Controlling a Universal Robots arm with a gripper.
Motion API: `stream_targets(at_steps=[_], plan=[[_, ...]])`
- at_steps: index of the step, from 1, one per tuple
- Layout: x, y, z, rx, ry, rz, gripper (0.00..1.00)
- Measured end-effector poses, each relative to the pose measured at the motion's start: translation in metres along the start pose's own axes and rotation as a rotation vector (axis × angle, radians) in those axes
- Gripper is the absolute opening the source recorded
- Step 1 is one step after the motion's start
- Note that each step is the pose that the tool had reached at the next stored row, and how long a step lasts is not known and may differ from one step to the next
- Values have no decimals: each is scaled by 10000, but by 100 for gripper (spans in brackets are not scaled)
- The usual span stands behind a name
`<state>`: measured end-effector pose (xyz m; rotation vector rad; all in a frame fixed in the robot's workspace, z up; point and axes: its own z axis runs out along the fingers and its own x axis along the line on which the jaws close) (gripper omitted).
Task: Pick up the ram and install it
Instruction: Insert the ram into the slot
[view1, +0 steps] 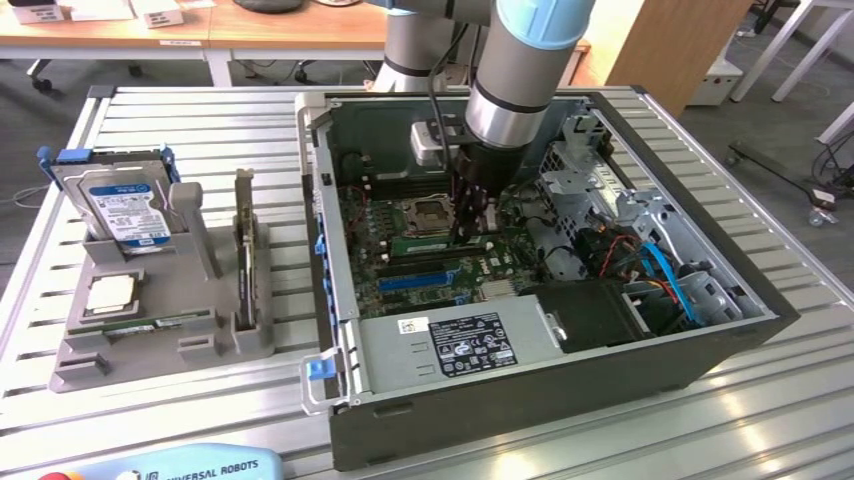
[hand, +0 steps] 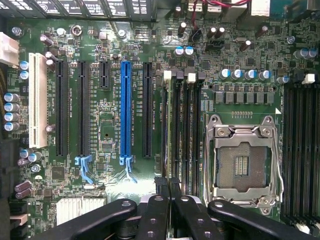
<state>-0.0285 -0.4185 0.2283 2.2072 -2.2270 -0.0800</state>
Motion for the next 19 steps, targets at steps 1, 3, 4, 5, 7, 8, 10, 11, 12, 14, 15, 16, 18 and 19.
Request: stream_targets(at_steps=[1,3,4,5,7,8,10,11,12,14,15,16,18,19], plan=[[0,0,0,-1,2,-18,11],[0,0,2,-2,3,-54,11],[0,0,3,-2,3,-67,11],[0,0,4,-3,4,-75,11],[0,0,8,-3,1,-80,11],[0,0,10,-2,2,-81,11],[0,-1,14,-2,2,-81,11],[0,-1,16,-2,1,-81,11],[1,-1,19,-3,2,-81,11],[1,-1,26,-2,2,-81,11],[1,-1,30,-3,2,-81,11],[1,-1,34,-3,2,-81,11],[1,-2,42,-3,2,-80,11],[2,-2,44,-3,4,-80,11]])
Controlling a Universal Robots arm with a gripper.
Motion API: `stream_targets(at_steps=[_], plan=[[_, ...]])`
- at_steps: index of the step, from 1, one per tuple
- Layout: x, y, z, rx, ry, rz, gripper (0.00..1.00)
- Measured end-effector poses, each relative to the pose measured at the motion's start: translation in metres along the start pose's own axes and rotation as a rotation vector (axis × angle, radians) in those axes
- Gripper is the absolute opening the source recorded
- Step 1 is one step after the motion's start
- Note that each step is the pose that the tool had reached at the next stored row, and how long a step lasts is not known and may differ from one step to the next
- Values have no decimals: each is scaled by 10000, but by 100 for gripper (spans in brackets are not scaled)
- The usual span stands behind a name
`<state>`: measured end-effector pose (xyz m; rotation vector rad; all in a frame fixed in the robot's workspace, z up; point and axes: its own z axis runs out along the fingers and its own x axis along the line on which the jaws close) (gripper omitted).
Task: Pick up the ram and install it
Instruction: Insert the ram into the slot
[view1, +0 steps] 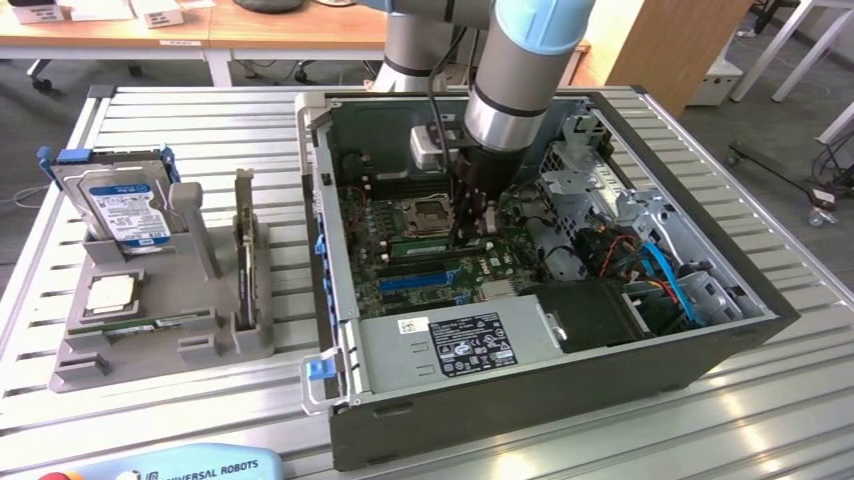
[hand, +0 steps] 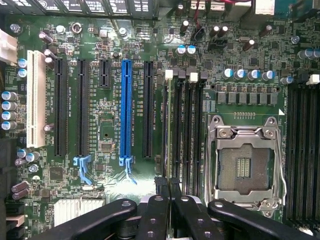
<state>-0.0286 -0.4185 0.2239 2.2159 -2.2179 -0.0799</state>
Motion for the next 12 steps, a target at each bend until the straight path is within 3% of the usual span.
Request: stream_targets(at_steps=[11,12], plan=[[0,-1,7,-3,4,-1,12],[0,-1,7,-4,6,-1,18]])
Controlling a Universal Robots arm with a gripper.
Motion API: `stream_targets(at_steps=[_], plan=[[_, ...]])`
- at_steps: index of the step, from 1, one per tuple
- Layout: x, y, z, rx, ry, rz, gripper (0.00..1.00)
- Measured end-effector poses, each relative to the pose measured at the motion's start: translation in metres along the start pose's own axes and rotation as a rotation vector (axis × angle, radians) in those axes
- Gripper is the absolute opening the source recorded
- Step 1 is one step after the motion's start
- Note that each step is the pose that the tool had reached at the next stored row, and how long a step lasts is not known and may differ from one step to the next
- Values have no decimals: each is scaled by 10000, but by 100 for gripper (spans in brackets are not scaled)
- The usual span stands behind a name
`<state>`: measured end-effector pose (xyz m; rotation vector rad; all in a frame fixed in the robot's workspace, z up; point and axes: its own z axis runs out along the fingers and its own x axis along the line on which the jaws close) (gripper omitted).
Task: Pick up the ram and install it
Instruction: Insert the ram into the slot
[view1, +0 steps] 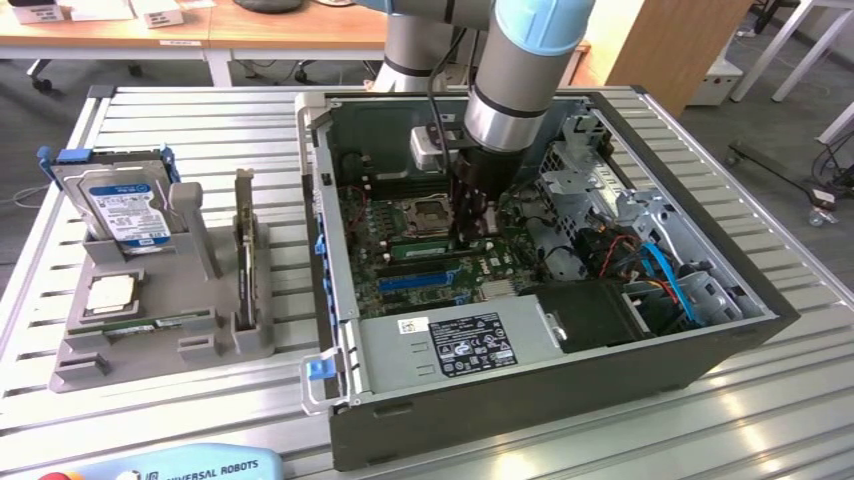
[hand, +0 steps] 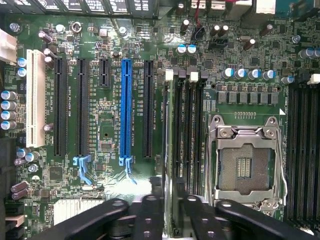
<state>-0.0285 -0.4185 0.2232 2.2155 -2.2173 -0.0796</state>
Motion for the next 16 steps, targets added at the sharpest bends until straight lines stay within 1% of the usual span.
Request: stream_targets(at_steps=[2,3,4,11,16], plan=[[0,0,-1,-2,4,0,30],[0,0,-1,-2,5,1,30],[0,0,0,-3,5,1,37],[0,0,-1,-2,4,1,37],[-1,2,-41,-3,5,1,37]])
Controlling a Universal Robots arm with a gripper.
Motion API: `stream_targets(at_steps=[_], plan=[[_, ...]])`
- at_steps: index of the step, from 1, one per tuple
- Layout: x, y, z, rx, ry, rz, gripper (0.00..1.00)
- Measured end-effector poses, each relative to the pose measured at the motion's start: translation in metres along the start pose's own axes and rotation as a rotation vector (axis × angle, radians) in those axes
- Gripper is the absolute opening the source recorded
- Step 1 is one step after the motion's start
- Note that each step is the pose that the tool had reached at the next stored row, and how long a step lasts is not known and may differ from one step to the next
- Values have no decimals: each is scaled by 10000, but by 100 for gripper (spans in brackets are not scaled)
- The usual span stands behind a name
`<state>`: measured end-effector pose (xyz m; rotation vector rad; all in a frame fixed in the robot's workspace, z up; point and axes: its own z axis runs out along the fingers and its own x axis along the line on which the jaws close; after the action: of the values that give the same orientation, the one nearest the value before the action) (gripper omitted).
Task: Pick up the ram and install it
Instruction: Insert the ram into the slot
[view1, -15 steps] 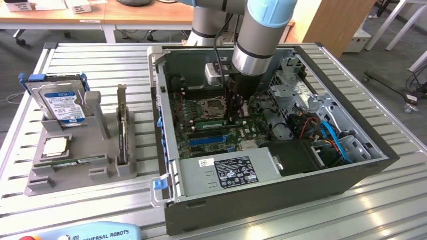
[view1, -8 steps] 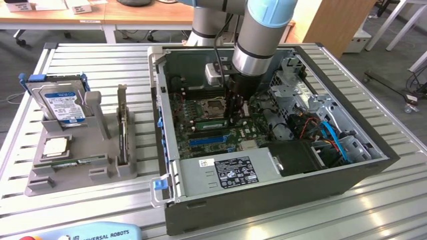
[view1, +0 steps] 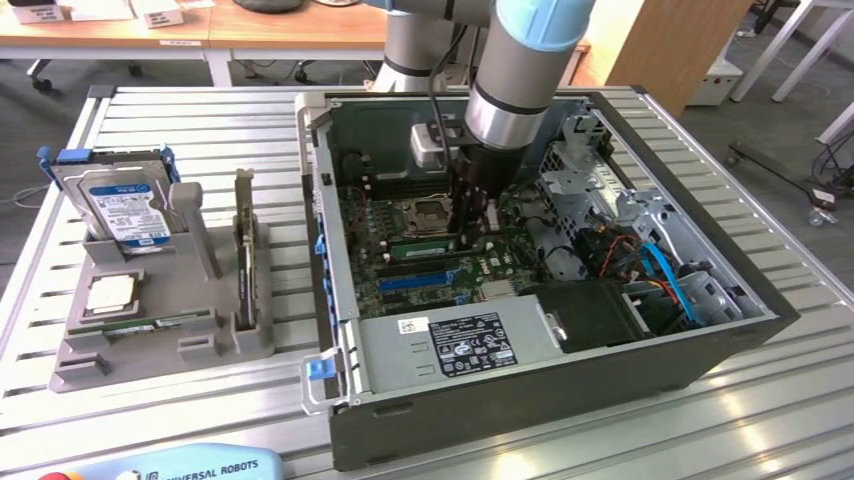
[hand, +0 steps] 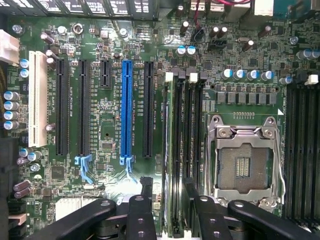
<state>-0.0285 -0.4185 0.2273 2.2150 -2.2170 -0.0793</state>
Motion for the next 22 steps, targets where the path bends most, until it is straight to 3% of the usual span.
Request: stream_targets(at_steps=[22], plan=[[-8,11,-261,0,0,-22,37]])
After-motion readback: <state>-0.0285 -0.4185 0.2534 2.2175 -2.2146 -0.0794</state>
